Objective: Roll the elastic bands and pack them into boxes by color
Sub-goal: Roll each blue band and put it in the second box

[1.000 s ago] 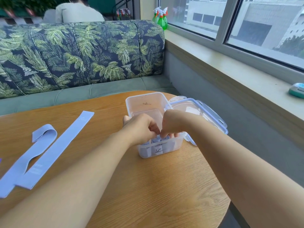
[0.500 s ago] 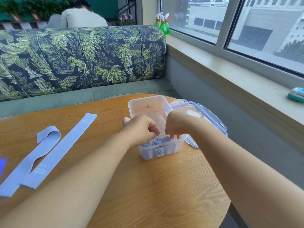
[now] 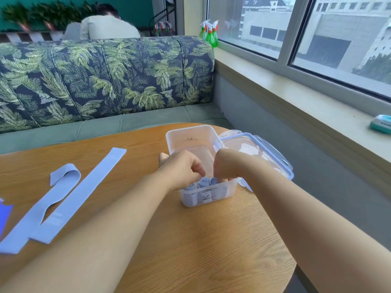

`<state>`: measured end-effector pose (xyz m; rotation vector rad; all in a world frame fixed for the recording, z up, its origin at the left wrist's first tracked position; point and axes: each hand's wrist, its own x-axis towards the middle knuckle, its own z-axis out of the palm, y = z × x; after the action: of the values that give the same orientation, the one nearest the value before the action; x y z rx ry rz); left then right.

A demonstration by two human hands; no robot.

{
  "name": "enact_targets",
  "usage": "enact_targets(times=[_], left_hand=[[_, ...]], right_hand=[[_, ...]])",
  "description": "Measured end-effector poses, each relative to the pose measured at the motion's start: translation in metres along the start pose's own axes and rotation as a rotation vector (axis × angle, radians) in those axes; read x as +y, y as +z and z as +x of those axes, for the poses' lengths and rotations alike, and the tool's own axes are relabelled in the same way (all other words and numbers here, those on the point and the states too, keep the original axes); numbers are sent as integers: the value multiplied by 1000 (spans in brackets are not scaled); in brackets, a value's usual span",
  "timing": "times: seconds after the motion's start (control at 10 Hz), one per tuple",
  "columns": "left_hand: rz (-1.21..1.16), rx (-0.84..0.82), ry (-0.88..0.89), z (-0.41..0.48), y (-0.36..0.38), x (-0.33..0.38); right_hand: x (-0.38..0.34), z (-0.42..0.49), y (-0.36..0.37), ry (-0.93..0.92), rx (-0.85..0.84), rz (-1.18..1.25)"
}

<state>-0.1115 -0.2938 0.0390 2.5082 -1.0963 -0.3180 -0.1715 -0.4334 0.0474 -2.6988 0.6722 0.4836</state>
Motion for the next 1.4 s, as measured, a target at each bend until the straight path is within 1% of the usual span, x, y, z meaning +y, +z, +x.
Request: enact_targets(times=[0.4,0.5,0.7,1.2,1.4], left_hand=[[7,-15,2,1,4,0],[6,-13,2,0,3,0],[9,-9,10,1,2,3],[15,-8,-16,-2,0,2],[14,-5,-18,-3,-1,2]], right_hand=[[1,-2,0,-5,16,-8],[3,-1,2,-38,1,-106],[7,0,5,-42,37,-91],[7,5,4,-59,14,-111],[7,9,5,-57,-9,-163]])
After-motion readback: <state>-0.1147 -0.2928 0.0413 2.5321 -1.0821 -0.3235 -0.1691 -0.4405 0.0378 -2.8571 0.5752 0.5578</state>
